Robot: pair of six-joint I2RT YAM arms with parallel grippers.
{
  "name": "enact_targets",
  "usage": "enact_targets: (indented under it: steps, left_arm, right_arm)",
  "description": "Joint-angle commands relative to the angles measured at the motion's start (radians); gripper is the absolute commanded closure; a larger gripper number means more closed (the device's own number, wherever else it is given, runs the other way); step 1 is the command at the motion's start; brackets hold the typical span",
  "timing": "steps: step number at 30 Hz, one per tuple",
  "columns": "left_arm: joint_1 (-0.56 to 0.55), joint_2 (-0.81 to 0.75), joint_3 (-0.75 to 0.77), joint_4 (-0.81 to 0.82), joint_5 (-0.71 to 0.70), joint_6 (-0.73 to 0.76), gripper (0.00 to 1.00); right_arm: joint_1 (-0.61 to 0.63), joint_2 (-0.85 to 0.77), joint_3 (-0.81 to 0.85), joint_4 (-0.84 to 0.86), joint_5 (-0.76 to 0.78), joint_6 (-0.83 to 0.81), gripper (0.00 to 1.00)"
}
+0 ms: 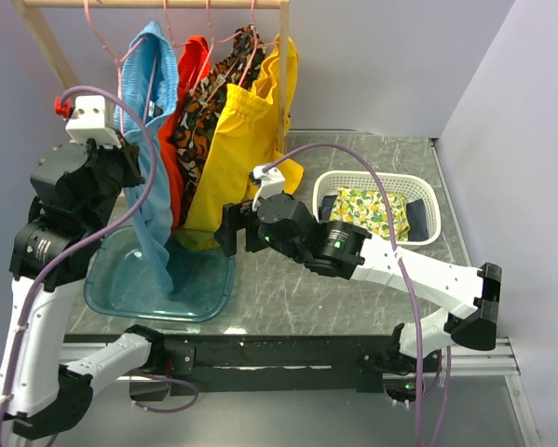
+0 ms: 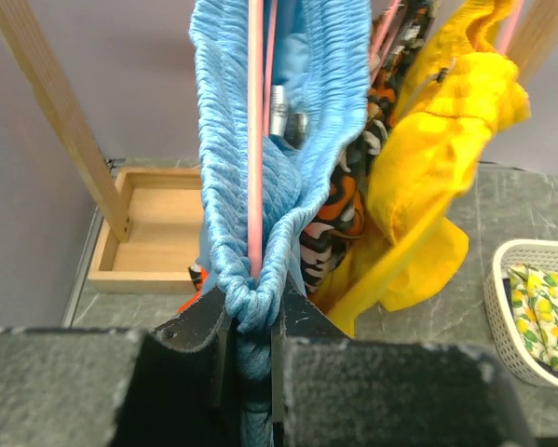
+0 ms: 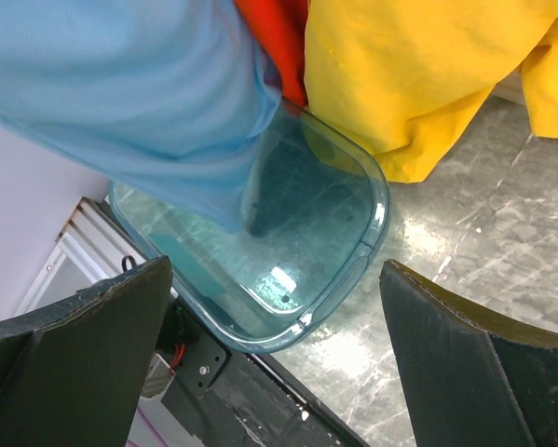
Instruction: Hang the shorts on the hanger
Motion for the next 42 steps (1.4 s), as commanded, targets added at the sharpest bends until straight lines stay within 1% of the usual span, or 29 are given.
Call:
enact_targets:
  steps: [1,2,3,4,5,6,8,9,10,11,16,17,20,22,26,30,32,36,39,42]
  left_arm:
    - [0.149,0.01,-0.016,0.13,0.2,-0.044,0.99]
    - [0.216,0.015,-0.024,0.143,0.234,-0.062,0.99]
    - [0.25,0.017,-0.033,0.15,0.308,-0.071,0.99]
    - [0.281,0.018,-0.038,0.166,0.346,-0.079,0.99]
    - [0.336,0.02,-0.041,0.175,0.376,-0.099,0.99]
    - [0.346,0.023,-0.044,0.183,0.41,-0.105,0.99]
    - [0.434,0.042,-0.039,0.193,0.493,-0.125,0.99]
    - [0.458,0.052,-0.026,0.195,0.521,-0.133,0.99]
    - [0.481,0.061,-0.018,0.198,0.588,-0.14,0.99]
    - [0.526,0.084,-0.01,0.203,0.619,-0.156,0.99]
    - [0.629,0.182,0.079,0.17,0.735,-0.19,0.99]
    - [0.658,0.207,0.091,0.169,0.783,-0.208,0.99]
    - [0.689,0.202,0.114,0.181,0.849,-0.225,0.99]
    - [0.691,0.173,0.105,0.196,0.855,-0.214,0.99]
    - [0.689,0.135,0.141,0.163,0.848,-0.203,0.99]
    - [0.691,0.101,0.135,0.144,0.869,-0.21,0.99]
    - [0.689,0.075,0.137,0.126,0.854,-0.202,0.99]
    - [0.689,0.069,0.171,0.088,0.776,-0.185,0.99]
    - [0.688,0.102,0.192,0.04,0.687,-0.173,0.99]
    - [0.688,0.116,0.169,0.04,0.674,-0.162,0.99]
  right_arm:
    - [-0.003,-0.026,0.021,-0.014,-0.007,-0.015,0.0]
    - [-0.003,-0.026,0.022,-0.017,-0.005,-0.015,0.0]
    - [-0.003,-0.026,0.022,-0.025,-0.004,-0.016,0.0]
    - [-0.003,-0.028,0.024,-0.03,-0.002,-0.016,0.0]
    - [-0.004,-0.029,0.027,-0.034,0.001,-0.018,0.0]
    - [-0.003,-0.029,0.027,-0.042,0.003,-0.02,0.0]
    - [-0.004,-0.029,0.034,-0.051,0.006,-0.024,0.0]
    - [-0.003,-0.021,0.037,-0.057,0.007,-0.024,0.0]
    - [-0.004,-0.017,0.05,-0.062,0.009,-0.027,0.0]
    - [-0.003,-0.014,0.056,-0.066,0.007,-0.026,0.0]
    - [-0.004,0.02,0.091,-0.091,0.012,-0.026,0.0]
    - [-0.003,0.022,0.093,-0.097,0.013,-0.026,0.0]
    - [-0.003,0.035,0.103,-0.106,0.019,-0.024,0.0]
    - [-0.003,0.038,0.103,-0.108,0.024,-0.021,0.0]
    - [-0.004,0.045,0.103,-0.106,0.02,-0.013,0.0]
    - [-0.004,0.042,0.099,-0.112,0.024,-0.012,0.0]
    - [-0.003,0.035,0.087,-0.105,0.024,-0.012,0.0]
    - [-0.003,0.032,0.085,-0.111,0.021,-0.01,0.0]
    - [-0.003,0.026,0.08,-0.116,0.026,-0.012,0.0]
    - [-0.004,0.028,0.082,-0.123,0.029,-0.016,0.0]
